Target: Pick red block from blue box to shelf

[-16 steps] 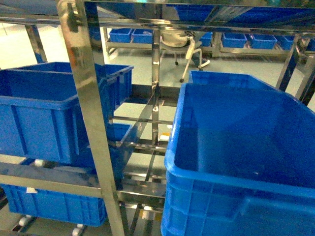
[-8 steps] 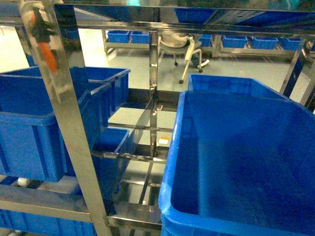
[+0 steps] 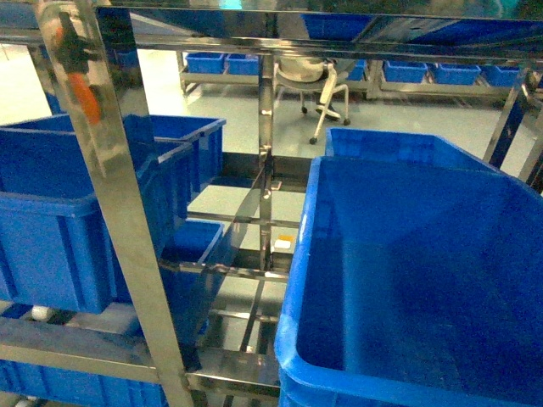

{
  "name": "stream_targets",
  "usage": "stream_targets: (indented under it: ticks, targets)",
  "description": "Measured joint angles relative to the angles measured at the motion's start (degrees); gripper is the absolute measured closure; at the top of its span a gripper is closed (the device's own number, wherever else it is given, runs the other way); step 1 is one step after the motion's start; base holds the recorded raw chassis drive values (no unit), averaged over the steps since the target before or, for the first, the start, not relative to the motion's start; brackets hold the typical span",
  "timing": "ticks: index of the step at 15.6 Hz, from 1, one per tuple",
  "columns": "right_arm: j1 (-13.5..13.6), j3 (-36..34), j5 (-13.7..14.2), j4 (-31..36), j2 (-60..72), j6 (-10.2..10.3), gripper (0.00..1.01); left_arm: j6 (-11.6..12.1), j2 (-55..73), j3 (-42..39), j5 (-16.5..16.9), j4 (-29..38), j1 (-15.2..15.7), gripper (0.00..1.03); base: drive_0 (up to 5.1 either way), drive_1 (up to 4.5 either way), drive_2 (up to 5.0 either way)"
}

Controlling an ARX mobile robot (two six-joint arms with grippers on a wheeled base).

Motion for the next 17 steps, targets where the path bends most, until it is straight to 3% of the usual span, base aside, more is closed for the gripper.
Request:
stream_targets:
  ticks: [17]
  targets:
    - [0.00,0.00,0.00,0.00,0.00,0.00,0.75,0.00,0.00,0.00,0.00,0.00,0.00,0.05,0.0,0.00,0.0]
